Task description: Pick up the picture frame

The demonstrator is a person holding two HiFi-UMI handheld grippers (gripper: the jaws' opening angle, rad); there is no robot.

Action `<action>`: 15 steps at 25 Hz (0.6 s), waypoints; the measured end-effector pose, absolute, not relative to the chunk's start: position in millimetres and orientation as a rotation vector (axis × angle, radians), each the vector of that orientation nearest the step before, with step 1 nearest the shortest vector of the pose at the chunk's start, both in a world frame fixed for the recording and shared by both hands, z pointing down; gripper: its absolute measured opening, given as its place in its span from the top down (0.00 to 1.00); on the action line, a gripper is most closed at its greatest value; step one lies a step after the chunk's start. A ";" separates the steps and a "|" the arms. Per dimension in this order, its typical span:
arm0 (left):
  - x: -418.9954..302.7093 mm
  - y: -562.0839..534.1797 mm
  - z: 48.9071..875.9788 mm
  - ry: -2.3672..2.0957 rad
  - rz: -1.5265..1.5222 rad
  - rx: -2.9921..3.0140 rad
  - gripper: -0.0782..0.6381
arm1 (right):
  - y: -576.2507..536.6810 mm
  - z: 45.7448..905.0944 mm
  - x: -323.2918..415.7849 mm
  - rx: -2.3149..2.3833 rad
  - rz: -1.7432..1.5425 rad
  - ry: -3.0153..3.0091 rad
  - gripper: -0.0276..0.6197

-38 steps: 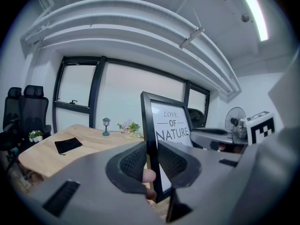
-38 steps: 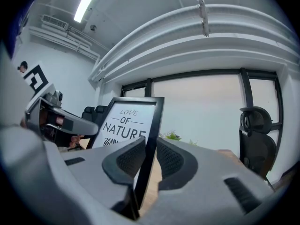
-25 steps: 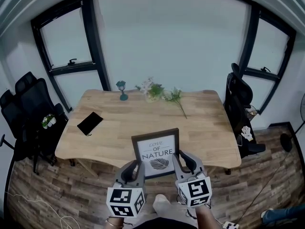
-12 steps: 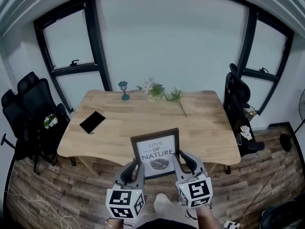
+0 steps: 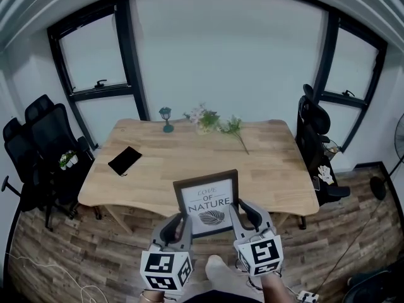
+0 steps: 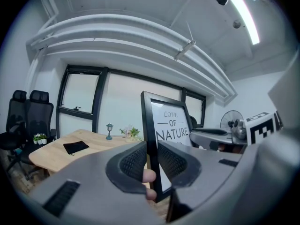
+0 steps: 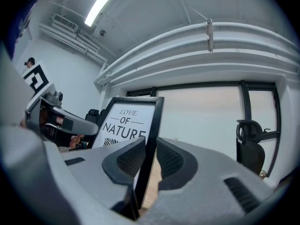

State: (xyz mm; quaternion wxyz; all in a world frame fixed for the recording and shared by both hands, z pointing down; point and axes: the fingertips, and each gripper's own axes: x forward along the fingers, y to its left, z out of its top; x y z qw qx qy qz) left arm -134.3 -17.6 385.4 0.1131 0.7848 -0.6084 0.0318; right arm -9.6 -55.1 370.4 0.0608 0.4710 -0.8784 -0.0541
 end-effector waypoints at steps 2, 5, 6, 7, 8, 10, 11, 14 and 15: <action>-136.6 -13.7 384.6 -1.786 0.088 2.304 0.80 | -50.9 369.6 -12.0 1.423 -0.169 -2.660 0.84; -139.0 -9.6 384.5 -1.787 0.080 2.304 0.80 | -46.4 369.3 -14.0 1.424 -0.175 -2.659 0.84; -139.3 -8.5 384.7 -1.785 0.077 2.304 0.80 | -45.3 369.5 -14.2 1.425 -0.178 -2.657 0.84; -139.3 -7.4 385.0 -1.784 0.075 2.304 0.80 | -44.3 369.4 -14.4 1.424 -0.182 -2.653 0.84; -139.2 -6.3 385.4 -1.782 0.073 2.305 0.80 | -43.6 369.2 -14.6 1.423 -0.185 -2.650 0.84; -138.9 -4.1 386.2 -1.781 0.070 2.305 0.80 | -42.4 369.0 -15.0 1.417 -0.190 -2.645 0.84; -139.4 -3.2 386.5 -1.784 0.068 2.303 0.80 | -41.9 368.5 -15.7 1.412 -0.192 -2.643 0.84; -142.7 -3.1 385.4 -1.795 0.061 2.290 0.80 | -42.7 365.6 -20.0 1.393 -0.203 -2.644 0.84; -143.9 -3.6 384.7 -1.798 0.057 2.286 0.80 | -43.5 364.5 -21.3 1.386 -0.208 -2.647 0.84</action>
